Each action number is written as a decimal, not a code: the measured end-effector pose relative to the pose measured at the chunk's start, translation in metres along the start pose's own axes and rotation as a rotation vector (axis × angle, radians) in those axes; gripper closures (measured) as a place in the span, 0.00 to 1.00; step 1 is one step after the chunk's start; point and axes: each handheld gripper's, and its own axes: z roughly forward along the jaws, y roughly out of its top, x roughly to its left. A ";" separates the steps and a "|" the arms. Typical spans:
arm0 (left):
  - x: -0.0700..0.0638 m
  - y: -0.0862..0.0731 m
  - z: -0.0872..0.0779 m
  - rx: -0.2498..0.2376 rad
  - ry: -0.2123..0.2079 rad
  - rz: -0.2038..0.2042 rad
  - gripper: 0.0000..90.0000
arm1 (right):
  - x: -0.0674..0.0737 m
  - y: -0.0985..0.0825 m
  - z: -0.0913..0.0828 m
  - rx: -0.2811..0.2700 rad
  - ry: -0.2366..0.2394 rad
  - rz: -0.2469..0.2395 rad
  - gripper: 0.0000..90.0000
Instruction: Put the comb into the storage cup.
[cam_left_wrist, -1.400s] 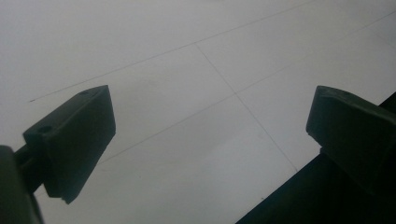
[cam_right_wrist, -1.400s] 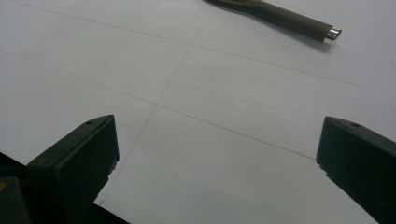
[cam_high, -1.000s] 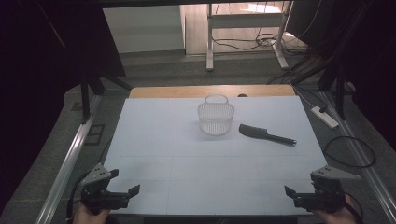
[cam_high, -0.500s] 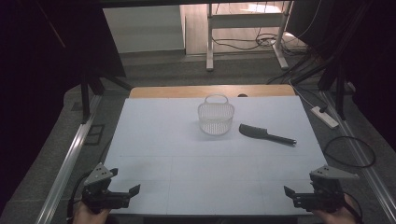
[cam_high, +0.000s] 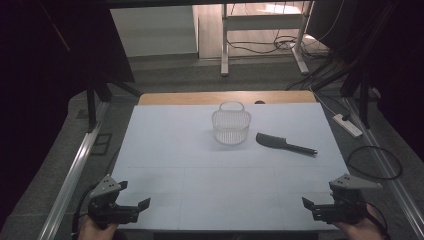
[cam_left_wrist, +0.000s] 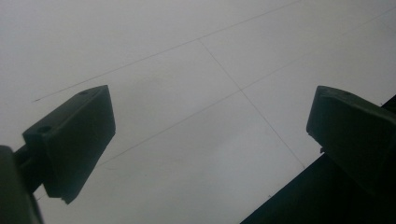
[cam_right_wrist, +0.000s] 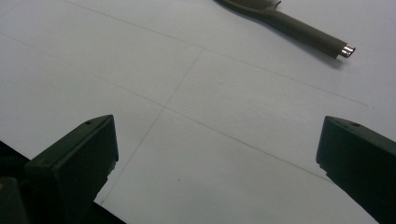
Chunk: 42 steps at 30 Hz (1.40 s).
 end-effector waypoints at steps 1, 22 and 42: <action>0.000 0.000 0.000 0.000 -0.002 0.000 0.03 | 0.000 0.000 0.000 0.000 0.000 0.000 0.00; 0.001 0.000 0.000 0.005 -0.016 -0.004 0.02 | -0.006 0.019 0.010 0.015 0.047 -0.007 0.00; 0.002 0.000 0.000 0.000 -0.022 -0.006 0.02 | -0.011 0.033 0.026 0.047 0.066 -0.015 0.00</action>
